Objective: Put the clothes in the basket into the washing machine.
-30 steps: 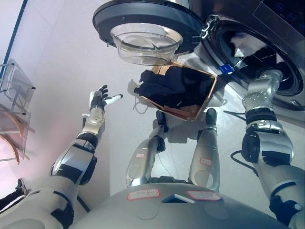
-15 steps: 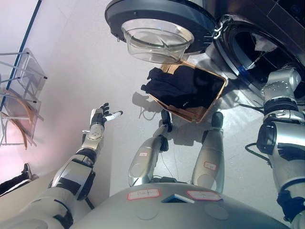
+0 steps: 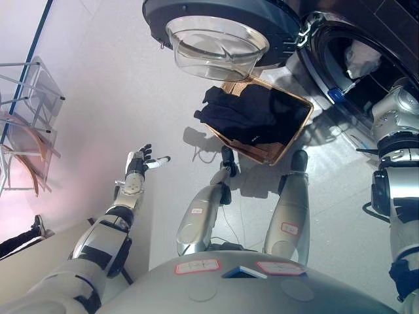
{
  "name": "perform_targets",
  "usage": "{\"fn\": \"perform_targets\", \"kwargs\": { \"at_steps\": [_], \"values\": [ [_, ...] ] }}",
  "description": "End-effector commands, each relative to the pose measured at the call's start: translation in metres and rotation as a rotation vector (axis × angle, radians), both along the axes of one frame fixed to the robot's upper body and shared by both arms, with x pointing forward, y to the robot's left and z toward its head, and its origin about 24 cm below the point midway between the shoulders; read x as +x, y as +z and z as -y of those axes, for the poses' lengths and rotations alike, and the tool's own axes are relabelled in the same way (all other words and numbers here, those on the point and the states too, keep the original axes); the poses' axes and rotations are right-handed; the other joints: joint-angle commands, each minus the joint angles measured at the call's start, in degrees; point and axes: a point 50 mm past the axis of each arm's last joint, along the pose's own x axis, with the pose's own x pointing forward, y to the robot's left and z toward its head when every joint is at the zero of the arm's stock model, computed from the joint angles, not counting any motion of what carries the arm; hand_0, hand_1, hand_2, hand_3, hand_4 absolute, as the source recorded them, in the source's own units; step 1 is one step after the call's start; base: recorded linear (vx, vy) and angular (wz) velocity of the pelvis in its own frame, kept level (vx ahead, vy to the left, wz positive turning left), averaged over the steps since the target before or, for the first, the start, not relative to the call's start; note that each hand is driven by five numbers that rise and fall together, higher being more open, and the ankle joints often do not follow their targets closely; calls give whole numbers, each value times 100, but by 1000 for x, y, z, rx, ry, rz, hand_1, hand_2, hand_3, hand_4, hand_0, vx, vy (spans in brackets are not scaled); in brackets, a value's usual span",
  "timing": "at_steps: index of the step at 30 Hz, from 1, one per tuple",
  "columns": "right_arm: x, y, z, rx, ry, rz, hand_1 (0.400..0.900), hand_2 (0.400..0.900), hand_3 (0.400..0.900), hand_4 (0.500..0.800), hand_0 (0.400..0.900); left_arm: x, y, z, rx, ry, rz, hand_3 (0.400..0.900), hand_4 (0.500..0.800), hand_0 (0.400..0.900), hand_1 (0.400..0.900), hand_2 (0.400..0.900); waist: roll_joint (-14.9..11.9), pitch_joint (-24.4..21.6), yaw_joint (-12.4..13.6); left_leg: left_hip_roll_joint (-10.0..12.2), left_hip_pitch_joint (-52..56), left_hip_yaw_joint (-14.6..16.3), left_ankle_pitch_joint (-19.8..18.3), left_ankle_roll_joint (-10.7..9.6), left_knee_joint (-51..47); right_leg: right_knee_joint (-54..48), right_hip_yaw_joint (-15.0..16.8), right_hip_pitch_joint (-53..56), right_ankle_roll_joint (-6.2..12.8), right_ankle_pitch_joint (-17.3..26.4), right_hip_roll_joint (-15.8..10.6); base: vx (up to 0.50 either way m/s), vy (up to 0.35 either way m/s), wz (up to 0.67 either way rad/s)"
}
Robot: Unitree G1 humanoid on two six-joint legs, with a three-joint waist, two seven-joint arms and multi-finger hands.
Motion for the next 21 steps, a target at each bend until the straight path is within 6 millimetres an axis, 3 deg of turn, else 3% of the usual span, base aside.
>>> {"fn": "perform_targets", "kwargs": {
  "at_steps": [1, 5, 9, 10, 12, 13, 17, 18, 19, 21],
  "values": [
    [24, 119, -30, -388, 179, 226, 900, 900, 900, 800, 900, -3, 8, -38, 124, 118, -4, 900, 800, 900, 900, 900, -539, -252, 6, 2, 195, -302, -450, -217, 248, -1439, -251, 938, -111, 658, 193, -4, -13, -4],
    [32, 92, -48, -364, 294, 165, 900, 900, 900, 800, 900, -4, 5, -33, 114, 112, -20, 900, 800, 900, 900, 900, -662, -296, -33, 13, 225, -296, -506, -198, 267, -1500, -247, 1008, -108, 674, 227, 6, -10, -6],
    [33, 53, -70, -253, 435, 138, 900, 900, 900, 800, 900, -9, -1, -28, 86, 112, -41, 900, 800, 900, 900, 900, -760, -306, -58, 32, 255, -286, -579, -168, 338, -1534, -242, 1059, -106, 689, 234, -8, -4, -4],
    [33, 53, -70, -253, 435, 138, 900, 900, 900, 800, 900, -10, -1, -28, 86, 112, -41, 900, 800, 900, 900, 900, -763, -310, -56, 32, 255, -286, -579, -168, 338, -1534, -241, 1058, -106, 688, 234, 0, 0, 0],
    [31, 24, -85, -122, 473, 152, 900, 900, 900, 800, 900, -12, -4, -22, 66, 115, -49, 900, 800, 900, 900, 900, -804, -286, -89, 39, 261, -283, -603, -148, 373, -1545, -254, 1075, -103, 702, 228, 0, 0, 0],
    [31, 23, -85, -122, 473, 151, 900, 900, 900, 800, 900, -12, -4, -22, 67, 115, -50, 900, 800, 900, 900, 900, -807, -289, -87, 38, 261, -283, -603, -148, 373, -1545, -254, 1075, -102, 702, 228, -35, 9, -1],
    [22, -26, -114, 108, 549, 144, 900, 900, 900, 800, 900, -14, -8, -14, 43, 117, -58, 900, 800, 900, 900, 900, -890, -270, -100, 54, 217, -310, -610, -120, 403, -1596, -287, 1077, -112, 733, 232, -34, 1, 0],
    [22, -26, -114, 108, 549, 143, 900, 900, 900, 800, 900, -14, -8, -14, 43, 117, -59, 900, 800, 900, 900, 900, -891, -273, -100, 54, 217, -310, -610, -120, 402, -1597, -287, 1077, -111, 733, 232, 0, 0, 0],
    [16, -49, -126, 154, 592, 92, 900, 900, 900, 800, 900, -16, -10, -13, 37, 117, -65, 900, 800, 900, 900, 900, -931, -264, -107, 64, 215, -318, -604, -118, 410, -1618, -305, 1105, -120, 751, 239, -30, -6, 3],
    [7, -71, -138, 194, 627, 39, 900, 900, 900, 800, 900, -18, -11, -11, 31, 117, -71, 900, 800, 900, 900, 900, -972, -250, -121, 73, 213, -340, -598, -117, 406, -1655, -330, 1132, -119, 776, 234, -31, -14, 6]
  ]
}}
